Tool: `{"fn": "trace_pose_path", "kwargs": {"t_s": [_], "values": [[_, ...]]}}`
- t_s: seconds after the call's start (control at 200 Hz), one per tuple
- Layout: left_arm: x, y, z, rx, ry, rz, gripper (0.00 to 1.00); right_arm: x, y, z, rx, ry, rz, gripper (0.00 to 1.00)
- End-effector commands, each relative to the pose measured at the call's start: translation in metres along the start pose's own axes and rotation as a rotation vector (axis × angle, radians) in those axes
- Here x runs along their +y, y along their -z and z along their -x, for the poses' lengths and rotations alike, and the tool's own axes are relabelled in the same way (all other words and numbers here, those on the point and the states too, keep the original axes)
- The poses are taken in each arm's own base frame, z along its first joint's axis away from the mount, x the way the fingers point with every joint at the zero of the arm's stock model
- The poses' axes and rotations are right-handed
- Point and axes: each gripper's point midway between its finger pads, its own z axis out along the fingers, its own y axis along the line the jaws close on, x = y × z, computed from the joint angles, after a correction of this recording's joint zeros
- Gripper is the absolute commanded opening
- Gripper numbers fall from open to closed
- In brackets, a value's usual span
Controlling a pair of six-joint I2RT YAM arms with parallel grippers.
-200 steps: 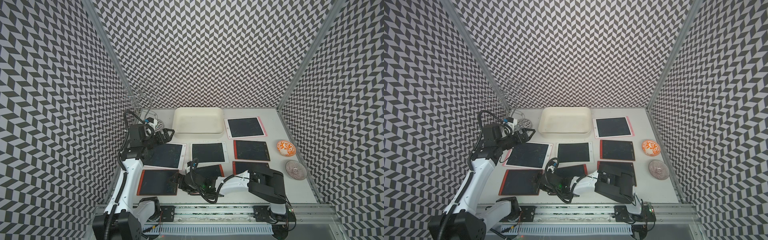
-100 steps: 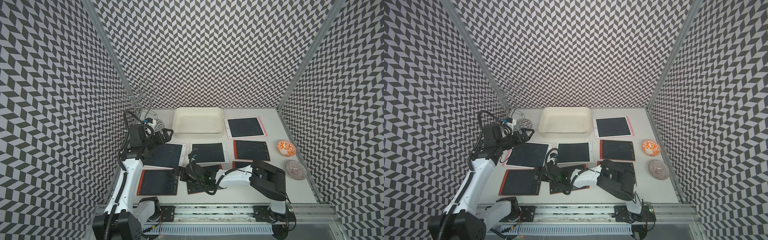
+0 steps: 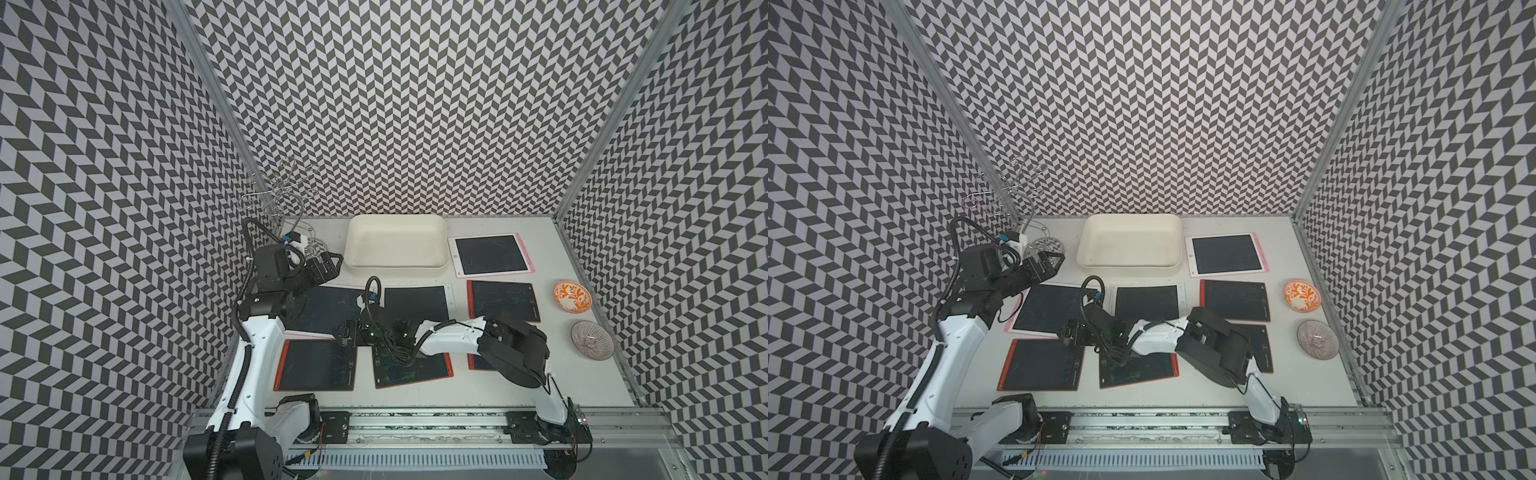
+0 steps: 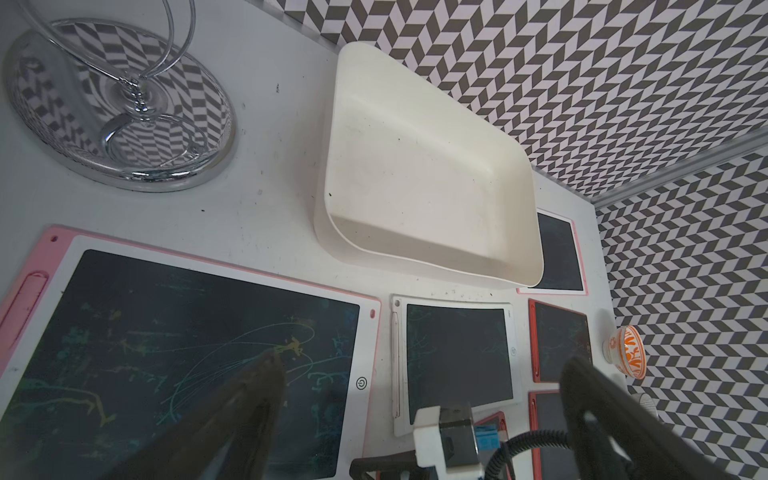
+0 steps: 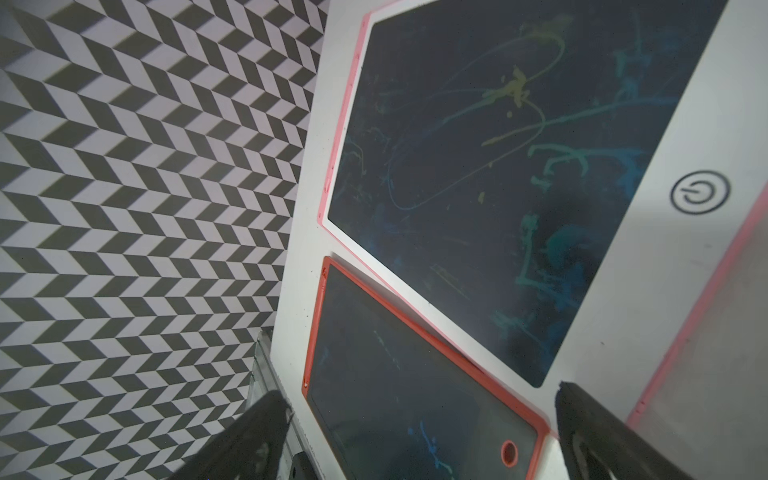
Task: Take out the writing tablet from the storage box
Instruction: Reset both arms
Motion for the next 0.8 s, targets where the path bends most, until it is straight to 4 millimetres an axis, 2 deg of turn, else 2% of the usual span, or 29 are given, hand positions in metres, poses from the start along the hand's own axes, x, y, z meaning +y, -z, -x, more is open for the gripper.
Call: {"fn": "trace_pose_path", "kwargs": {"t_s": [0.0,0.255,0.626,0.791], "values": [[-0.007,0.005,0.009,-0.021,-0.009,-0.003,0.99,0.005,-0.006,-0.004,0.024,0.021,0.029,1.0],[-0.002,0.0,0.004,-0.007,0.001,-0.003,0.99,0.007,-0.009,-0.01,0.041,0.017,0.047,0.99],[-0.002,-0.001,0.003,-0.003,0.002,-0.004,0.99,0.02,-0.015,-0.031,0.088,0.027,0.069,1.0],[0.0,-0.002,0.002,-0.002,0.003,0.002,0.99,0.019,-0.008,-0.025,0.057,0.045,0.052,1.0]]}}
